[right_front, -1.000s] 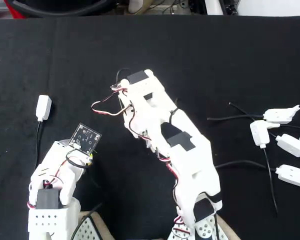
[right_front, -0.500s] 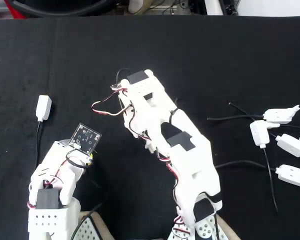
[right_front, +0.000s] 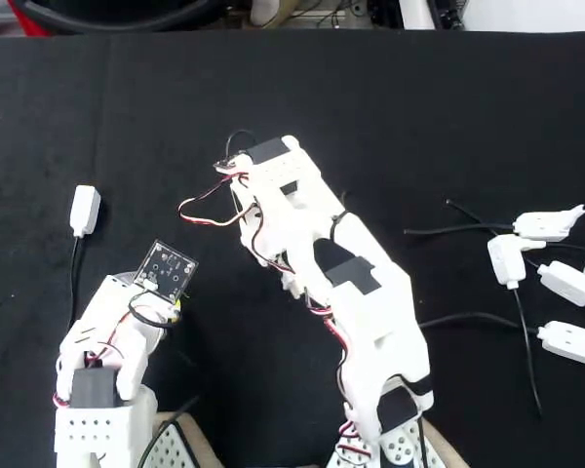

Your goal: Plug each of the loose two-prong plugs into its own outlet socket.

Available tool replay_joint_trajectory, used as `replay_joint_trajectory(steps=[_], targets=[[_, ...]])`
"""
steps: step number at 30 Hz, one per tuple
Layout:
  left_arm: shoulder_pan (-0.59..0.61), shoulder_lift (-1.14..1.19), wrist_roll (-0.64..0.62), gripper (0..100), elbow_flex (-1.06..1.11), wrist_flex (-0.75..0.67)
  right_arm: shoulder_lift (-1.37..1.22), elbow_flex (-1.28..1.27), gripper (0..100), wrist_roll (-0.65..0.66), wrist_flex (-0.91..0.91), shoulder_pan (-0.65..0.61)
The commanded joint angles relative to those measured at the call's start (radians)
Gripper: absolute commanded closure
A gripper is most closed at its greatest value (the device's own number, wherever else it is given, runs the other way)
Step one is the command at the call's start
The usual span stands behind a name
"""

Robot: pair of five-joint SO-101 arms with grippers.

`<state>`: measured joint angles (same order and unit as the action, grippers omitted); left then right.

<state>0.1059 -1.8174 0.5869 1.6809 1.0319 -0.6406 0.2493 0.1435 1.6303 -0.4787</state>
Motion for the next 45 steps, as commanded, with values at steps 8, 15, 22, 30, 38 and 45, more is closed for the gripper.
replay_joint_trajectory(steps=[8,15,22,30,38,45], targets=[[0.007,-0.002,0.008,79,0.019,0.009,0.004,0.002,91.5,0.038,0.037,0.008],[0.007,-0.002,0.008,79,0.019,0.009,0.004,0.001,91.7,0.038,0.032,0.008],[0.007,-0.002,0.008,79,0.019,0.009,0.002,-0.016,97.2,0.044,0.031,0.009],[0.007,-0.002,0.008,79,0.019,0.009,0.008,-0.016,98.5,0.044,0.029,0.011],[0.007,-0.002,0.008,79,0.019,0.009,0.054,-0.016,98.5,0.040,0.029,0.014],[0.007,-0.002,0.006,79,0.019,0.009,0.277,-0.174,98.5,-0.002,-0.112,0.072]])
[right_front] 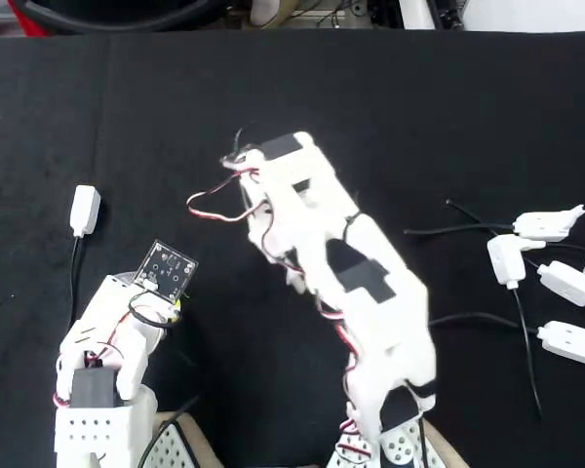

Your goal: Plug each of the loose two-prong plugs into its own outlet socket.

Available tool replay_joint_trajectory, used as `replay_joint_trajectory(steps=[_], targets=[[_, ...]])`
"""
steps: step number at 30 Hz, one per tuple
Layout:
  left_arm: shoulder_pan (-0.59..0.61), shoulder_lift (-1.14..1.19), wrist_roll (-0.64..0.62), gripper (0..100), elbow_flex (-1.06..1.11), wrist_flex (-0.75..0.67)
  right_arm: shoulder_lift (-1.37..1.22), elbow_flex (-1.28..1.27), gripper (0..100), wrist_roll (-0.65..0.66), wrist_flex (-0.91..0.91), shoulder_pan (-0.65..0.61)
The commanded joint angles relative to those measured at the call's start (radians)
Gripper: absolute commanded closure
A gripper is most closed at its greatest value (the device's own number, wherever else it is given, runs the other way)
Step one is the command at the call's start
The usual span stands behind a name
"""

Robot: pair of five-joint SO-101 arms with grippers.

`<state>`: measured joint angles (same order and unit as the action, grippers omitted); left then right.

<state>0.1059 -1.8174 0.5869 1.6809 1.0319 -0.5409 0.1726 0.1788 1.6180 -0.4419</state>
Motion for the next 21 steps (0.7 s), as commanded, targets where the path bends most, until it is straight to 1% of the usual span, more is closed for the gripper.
replay_joint_trajectory(steps=[1,6,10,13,18,21], targets=[[0.007,-0.002,0.006,79,0.019,0.009,0.226,-0.145,98.5,-0.044,-0.138,0.034],[0.007,-0.003,0.002,79,0.018,0.006,0.510,-0.401,98.5,-0.097,-0.353,0.020],[0.007,-0.005,-0.002,79,0.016,0.003,0.750,-0.593,98.5,-0.176,-0.514,0.017],[0.007,-0.005,-0.005,79,0.015,0.003,0.912,-0.743,98.5,-0.209,-0.652,0.015],[0.008,-0.005,-0.133,79,0.016,-0.058,1.152,-0.980,98.5,-0.233,-0.844,-0.044],[-0.001,-0.006,-0.176,79,0.013,-0.075,1.299,-1.116,98.5,-0.250,-0.956,-0.094]])
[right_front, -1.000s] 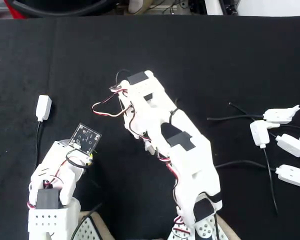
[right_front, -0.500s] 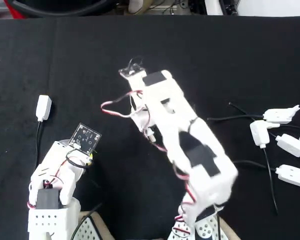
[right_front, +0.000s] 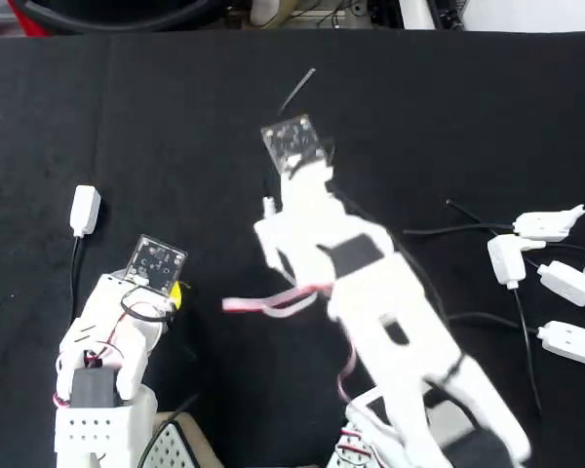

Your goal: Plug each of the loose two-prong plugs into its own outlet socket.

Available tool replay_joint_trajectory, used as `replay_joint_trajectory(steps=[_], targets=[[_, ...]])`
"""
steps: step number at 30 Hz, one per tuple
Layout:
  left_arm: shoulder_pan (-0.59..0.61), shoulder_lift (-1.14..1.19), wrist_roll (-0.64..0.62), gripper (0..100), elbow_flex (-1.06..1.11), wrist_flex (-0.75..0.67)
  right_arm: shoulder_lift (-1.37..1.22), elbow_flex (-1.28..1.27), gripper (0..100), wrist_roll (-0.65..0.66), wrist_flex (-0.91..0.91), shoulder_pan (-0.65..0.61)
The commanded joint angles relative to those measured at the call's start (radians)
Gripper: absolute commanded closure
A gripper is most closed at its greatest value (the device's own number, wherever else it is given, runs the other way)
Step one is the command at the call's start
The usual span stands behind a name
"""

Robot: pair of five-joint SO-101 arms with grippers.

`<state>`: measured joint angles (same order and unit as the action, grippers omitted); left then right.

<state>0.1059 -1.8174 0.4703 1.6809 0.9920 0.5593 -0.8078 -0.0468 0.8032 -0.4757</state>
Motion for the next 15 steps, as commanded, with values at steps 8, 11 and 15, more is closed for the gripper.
replay_joint_trajectory(steps=[8,11,15], targets=[[-0.079,-0.006,-0.195,79,-0.024,-0.052,0.647,-0.512,98.5,-0.109,-0.480,-0.167],[-0.122,-0.006,-0.196,79,-0.024,-0.052,0.820,-0.628,98.6,-0.143,-0.557,-0.204],[-0.166,-0.006,-0.215,79,-0.047,-0.044,0.986,-0.710,98.6,-0.207,-0.568,-0.221]])
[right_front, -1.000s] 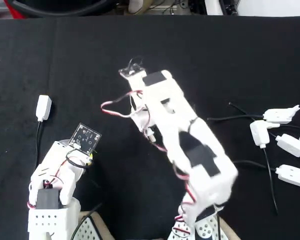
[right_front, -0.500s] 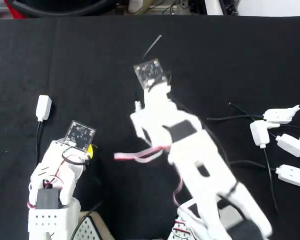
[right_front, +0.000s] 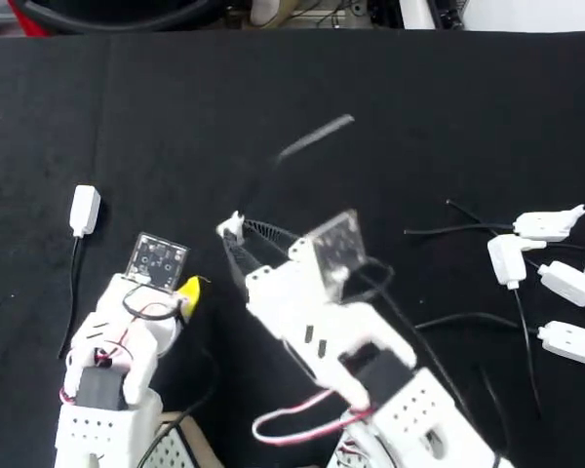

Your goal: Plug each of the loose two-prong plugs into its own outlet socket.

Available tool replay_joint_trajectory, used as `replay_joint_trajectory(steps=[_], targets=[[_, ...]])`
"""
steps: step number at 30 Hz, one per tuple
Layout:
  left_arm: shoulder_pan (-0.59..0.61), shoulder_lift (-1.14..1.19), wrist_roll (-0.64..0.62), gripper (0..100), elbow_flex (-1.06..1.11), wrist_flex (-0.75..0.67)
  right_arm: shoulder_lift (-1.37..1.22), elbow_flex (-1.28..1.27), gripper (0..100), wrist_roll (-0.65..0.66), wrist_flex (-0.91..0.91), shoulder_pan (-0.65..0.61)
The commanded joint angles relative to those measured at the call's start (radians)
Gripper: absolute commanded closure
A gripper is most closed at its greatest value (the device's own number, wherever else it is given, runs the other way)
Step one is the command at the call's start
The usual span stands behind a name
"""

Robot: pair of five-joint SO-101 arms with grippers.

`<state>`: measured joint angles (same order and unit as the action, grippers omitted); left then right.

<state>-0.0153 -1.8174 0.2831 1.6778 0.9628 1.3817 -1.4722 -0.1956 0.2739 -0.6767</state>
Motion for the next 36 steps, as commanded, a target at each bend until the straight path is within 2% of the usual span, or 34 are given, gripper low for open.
replay_joint_trajectory(steps=[1,4,7,11,17,24,31,36], targets=[[-0.056,-0.006,-0.057,79,-0.056,-0.014,0.188,-0.056,98.6,-0.078,-0.038,-0.020],[-0.096,-0.006,-0.112,78,-0.105,-0.014,0.211,-0.073,98.6,-0.130,-0.038,-0.020],[-0.186,-0.006,-0.160,78,-0.134,-0.014,0.211,-0.074,98.6,-0.178,-0.032,-0.020],[-0.249,-0.006,-0.178,78,-0.140,-0.032,0.211,-0.062,98.6,-0.180,0.058,-0.046],[-0.177,-0.006,-0.244,78,-0.154,-0.101,0.211,-0.005,98.6,-0.176,0.230,-0.103],[-0.139,-0.006,-0.269,78,-0.171,-0.109,0.211,0.062,98.6,-0.175,0.381,-0.147],[-0.107,-0.006,-0.264,78,-0.165,-0.129,0.211,0.065,98.6,-0.133,0.399,-0.167],[-0.108,-0.006,-0.241,78,-0.168,-0.086,0.209,0.082,98.6,-0.118,0.396,-0.120]])
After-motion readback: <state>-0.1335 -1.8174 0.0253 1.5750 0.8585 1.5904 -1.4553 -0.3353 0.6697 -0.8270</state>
